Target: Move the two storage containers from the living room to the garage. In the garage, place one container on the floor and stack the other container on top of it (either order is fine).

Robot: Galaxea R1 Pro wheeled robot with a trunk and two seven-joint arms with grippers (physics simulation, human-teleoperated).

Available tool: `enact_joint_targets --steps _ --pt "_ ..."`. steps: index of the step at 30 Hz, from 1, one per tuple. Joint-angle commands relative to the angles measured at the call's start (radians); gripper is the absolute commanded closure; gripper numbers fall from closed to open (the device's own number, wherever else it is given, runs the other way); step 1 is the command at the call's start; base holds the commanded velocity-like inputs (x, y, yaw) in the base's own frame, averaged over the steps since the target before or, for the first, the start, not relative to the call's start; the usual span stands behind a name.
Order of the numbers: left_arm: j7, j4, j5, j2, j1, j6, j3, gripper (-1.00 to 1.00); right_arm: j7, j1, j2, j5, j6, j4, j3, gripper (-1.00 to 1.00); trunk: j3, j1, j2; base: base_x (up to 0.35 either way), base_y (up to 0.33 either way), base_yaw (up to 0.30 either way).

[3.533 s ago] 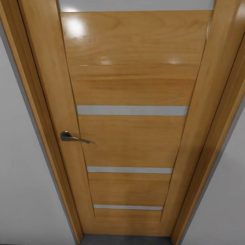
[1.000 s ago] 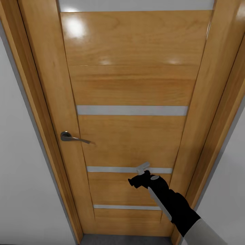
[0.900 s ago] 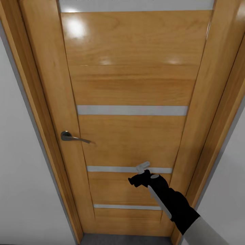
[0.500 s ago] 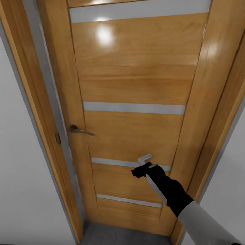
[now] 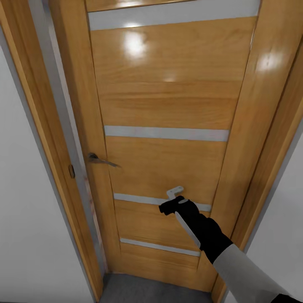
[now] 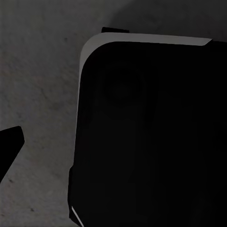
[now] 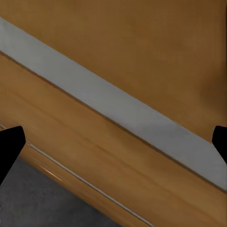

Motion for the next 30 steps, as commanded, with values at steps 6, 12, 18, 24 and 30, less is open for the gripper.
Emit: enact_joint_targets --steps 6,12,18,24,30 --pt "0.0 0.0 0.008 0.0 0.0 -0.002 0.0 -1.0 -0.008 -0.031 -0.002 0.015 0.061 -0.11 0.0 -1.0 -0.001 0.0 -0.001 0.0 0.0 0.0" --pt "0.0 0.0 0.009 0.0 0.0 -0.002 0.0 -1.0 -0.008 -0.031 0.001 0.019 0.164 -0.258 0.002 -1.0 -0.001 0.0 -0.001 0.0 0.0 0.0" --pt "0.0 0.0 0.008 0.0 0.0 -0.002 0.0 -1.0 -0.013 -0.031 0.012 0.022 0.182 -0.268 0.007 -1.0 -0.001 0.0 -0.001 0.0 0.0 0.0" --pt "0.0 0.0 0.008 0.0 0.0 -0.003 0.0 -1.0 -0.045 -0.031 0.069 0.048 0.174 -0.175 0.009 -1.0 -0.001 0.0 -0.001 0.0 0.0 0.0" --pt "0.0 0.0 0.008 0.0 0.0 -0.002 0.0 -1.0 -0.076 -0.033 0.163 0.201 0.117 -0.038 0.006 -1.0 -0.001 0.0 -0.001 0.0 0.0 0.0"
